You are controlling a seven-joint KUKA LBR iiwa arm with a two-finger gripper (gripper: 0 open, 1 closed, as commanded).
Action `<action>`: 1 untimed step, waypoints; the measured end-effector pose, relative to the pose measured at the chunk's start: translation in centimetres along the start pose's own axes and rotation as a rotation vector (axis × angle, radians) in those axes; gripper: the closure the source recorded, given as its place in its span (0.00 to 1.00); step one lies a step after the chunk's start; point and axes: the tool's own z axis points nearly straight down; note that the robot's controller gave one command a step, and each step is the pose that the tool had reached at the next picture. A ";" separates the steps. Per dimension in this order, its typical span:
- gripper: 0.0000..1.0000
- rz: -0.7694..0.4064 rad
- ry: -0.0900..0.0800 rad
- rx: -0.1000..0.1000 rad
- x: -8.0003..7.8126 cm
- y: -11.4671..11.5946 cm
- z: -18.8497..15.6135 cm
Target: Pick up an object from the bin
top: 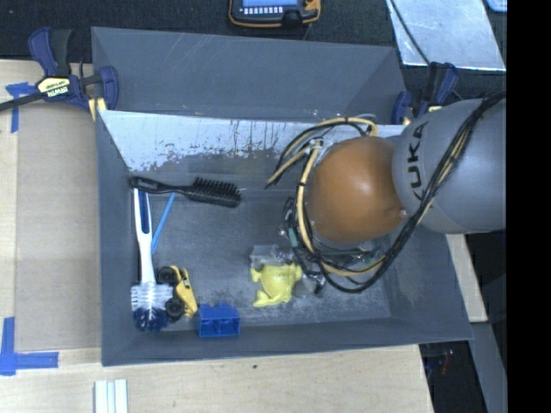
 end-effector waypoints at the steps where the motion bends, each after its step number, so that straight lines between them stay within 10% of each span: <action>1: 1.00 0.002 0.001 -0.003 0.0 0.1 -1.5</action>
Offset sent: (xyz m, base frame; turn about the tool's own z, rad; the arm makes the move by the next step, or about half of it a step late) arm -0.0010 -0.0001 0.0251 0.0007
